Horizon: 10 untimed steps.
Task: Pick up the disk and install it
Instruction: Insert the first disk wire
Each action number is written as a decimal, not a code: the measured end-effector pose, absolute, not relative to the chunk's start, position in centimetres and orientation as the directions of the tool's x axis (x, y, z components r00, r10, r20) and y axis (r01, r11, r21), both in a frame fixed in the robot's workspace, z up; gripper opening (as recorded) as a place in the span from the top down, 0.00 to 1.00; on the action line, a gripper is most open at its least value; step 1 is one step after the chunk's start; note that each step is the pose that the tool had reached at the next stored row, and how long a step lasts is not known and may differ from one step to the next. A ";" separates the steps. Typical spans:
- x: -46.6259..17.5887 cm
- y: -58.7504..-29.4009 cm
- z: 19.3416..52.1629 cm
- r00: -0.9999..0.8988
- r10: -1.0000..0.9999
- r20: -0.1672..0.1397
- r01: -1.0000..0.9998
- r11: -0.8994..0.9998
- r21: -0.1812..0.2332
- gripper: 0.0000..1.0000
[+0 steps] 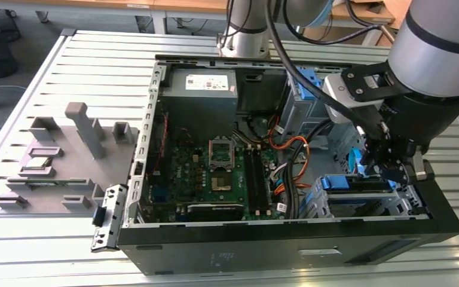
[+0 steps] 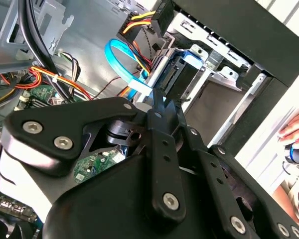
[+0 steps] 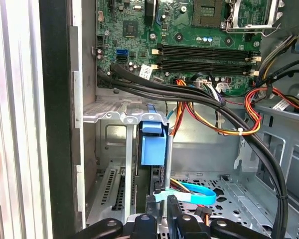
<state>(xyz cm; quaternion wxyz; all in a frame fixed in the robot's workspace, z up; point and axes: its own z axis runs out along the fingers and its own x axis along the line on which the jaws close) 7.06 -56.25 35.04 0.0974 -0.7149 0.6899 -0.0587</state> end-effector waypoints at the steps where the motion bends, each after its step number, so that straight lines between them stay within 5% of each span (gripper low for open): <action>1: 7.1 -56.3 35.0 0.041 -0.998 -0.051 -0.975 -0.029 -0.219 0.76; 10: 7.3 -56.3 35.0 0.034 -0.998 -0.056 -0.996 -0.029 -0.082 0.76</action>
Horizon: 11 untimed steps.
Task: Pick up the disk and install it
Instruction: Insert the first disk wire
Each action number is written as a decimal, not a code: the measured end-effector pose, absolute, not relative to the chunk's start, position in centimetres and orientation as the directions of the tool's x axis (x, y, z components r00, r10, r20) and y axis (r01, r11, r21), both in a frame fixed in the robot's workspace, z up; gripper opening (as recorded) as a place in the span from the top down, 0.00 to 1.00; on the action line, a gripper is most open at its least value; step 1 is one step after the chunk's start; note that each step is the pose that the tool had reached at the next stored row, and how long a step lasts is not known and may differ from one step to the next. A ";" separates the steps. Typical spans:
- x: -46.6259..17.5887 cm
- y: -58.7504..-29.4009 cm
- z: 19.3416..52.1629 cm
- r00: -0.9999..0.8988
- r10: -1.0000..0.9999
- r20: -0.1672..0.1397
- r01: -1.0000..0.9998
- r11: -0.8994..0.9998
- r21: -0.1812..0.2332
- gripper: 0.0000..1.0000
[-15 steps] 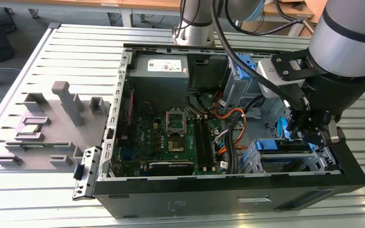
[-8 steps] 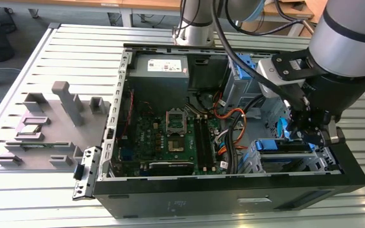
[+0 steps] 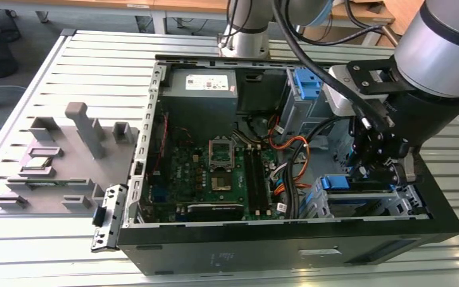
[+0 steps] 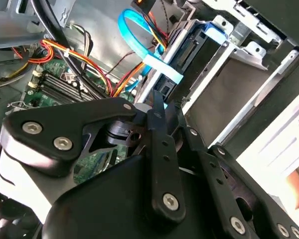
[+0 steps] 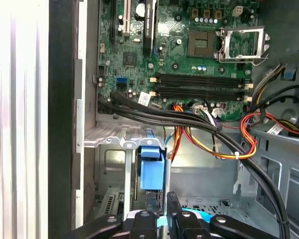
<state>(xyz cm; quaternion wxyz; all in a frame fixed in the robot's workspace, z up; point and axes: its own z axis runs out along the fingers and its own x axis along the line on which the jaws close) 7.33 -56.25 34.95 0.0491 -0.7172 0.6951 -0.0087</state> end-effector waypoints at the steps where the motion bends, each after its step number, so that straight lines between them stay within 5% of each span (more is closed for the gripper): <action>1: 7.3 -56.3 35.0 0.034 -0.998 -0.056 -0.996 -0.029 -0.082 0.76; 11: 7.4 -56.3 34.9 -0.025 -0.998 -0.056 -0.996 0.029 -0.081 0.76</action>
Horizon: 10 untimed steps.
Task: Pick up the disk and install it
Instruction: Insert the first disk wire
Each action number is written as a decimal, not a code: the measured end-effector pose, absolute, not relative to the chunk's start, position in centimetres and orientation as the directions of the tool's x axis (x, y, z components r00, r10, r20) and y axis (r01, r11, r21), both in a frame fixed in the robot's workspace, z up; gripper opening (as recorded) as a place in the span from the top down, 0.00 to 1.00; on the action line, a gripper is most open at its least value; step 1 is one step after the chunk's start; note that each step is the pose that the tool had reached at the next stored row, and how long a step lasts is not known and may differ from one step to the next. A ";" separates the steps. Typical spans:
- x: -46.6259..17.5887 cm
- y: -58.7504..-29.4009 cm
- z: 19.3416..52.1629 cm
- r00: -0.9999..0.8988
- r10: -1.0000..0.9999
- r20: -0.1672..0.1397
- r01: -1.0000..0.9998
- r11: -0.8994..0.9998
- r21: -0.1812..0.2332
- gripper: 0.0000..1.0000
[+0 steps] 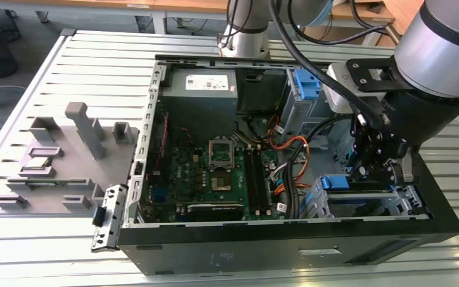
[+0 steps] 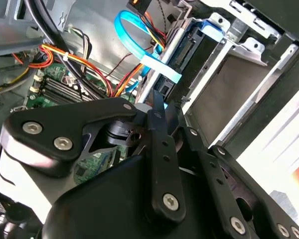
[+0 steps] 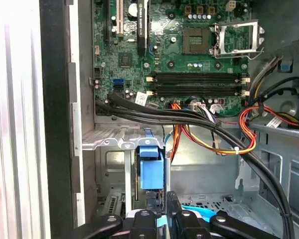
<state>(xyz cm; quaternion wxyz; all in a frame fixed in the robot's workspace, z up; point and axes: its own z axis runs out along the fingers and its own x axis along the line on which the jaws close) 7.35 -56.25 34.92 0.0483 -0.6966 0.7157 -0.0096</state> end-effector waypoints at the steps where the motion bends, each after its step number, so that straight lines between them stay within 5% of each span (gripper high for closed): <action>1: 7.4 -56.3 34.9 -0.033 -0.998 -0.056 -0.996 0.037 -0.081 0.76; 5: 7.4 -56.3 34.9 -0.034 -0.998 -0.056 -0.996 0.038 -0.081 0.76; 10: 7.5 -56.3 34.9 -0.036 -0.998 -0.054 -0.999 0.038 -0.033 0.76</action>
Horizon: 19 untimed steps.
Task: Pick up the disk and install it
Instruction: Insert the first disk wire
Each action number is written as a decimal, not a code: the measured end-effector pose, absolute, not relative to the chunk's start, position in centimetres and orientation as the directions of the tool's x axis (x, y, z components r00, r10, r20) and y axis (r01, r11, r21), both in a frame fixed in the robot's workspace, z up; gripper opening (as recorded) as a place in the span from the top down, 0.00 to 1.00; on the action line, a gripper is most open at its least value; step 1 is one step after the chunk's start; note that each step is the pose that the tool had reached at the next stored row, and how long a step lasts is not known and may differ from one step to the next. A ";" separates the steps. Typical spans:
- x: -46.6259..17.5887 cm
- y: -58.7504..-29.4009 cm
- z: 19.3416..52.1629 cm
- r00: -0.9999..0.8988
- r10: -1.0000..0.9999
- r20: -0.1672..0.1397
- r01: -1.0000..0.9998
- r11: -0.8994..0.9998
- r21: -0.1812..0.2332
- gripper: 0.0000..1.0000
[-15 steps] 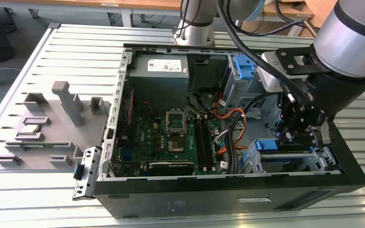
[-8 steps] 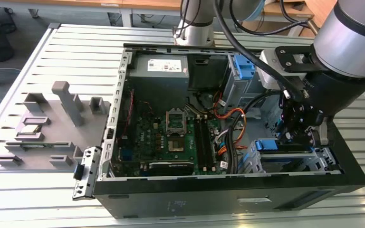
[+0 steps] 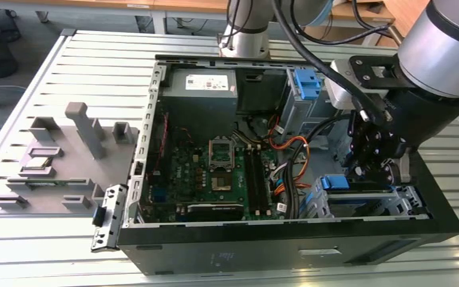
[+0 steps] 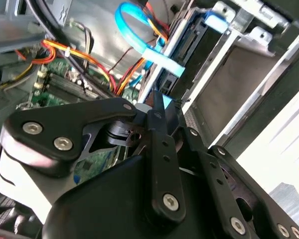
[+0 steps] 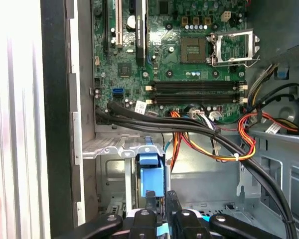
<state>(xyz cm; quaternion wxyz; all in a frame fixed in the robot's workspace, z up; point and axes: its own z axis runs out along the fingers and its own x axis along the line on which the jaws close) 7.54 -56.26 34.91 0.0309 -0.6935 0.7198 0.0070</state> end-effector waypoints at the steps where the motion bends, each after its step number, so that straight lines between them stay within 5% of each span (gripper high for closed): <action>1: 7.5 -56.3 34.9 -0.037 -0.998 -0.054 -0.999 0.038 -0.032 0.76; 19: 10.9 -56.3 34.9 -0.036 -0.998 -0.054 -0.999 0.038 -0.030 0.76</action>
